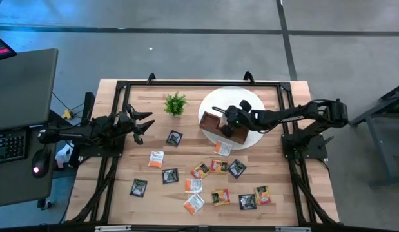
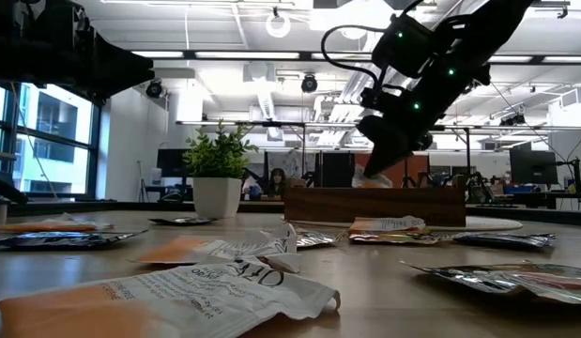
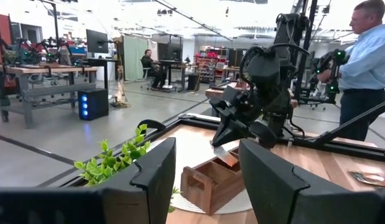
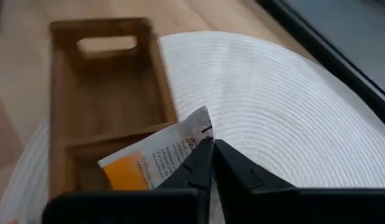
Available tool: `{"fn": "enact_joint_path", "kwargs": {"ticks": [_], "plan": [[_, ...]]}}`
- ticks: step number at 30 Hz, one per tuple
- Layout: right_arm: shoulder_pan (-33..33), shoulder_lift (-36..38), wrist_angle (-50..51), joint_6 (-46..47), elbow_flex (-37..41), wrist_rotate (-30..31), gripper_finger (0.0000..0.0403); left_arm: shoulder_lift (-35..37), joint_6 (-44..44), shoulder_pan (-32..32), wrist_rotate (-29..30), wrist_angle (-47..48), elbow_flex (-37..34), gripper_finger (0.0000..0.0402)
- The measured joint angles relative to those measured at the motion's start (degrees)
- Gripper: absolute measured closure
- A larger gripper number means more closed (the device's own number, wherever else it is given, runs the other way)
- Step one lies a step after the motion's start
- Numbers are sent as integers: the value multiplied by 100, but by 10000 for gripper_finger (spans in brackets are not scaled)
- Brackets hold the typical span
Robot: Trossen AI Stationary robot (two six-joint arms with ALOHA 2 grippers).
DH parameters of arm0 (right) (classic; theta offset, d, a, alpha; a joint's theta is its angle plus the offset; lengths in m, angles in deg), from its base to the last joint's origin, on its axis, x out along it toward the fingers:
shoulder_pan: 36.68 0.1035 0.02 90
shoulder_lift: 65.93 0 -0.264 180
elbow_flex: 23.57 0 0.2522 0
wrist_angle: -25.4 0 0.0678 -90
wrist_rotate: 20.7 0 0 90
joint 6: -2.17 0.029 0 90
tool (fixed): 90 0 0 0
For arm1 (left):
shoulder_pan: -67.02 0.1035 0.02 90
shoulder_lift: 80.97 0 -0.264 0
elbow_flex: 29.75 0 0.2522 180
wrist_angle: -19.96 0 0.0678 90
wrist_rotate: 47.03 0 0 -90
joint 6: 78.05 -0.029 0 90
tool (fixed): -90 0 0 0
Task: Pick & Place Tea
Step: Put the white tea bag into the middle compartment of the wooden organizer
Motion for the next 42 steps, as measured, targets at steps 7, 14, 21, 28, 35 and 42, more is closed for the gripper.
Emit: {"fn": "enact_joint_path", "kwargs": {"ticks": [7,14,21,28,35,42], "plan": [[-2,0,2,-154,0,-322,321,0,0,0,3,4,0,227],[92,390,345,-526,-375,-906,281,0,0,0,6,0,0,227],[595,504,929,640,-682,-2228,279,0,2,0,6,2,0,227],[1441,128,1442,3518,-664,-2453,278,0,99,0,-32,-10,0,227],[1832,-162,1748,5195,-664,-1900,278,0,303,-1,-186,30,0,227],[1955,-476,2260,6366,-664,-2011,279,0,306,-2,-289,30,0,227]]}}
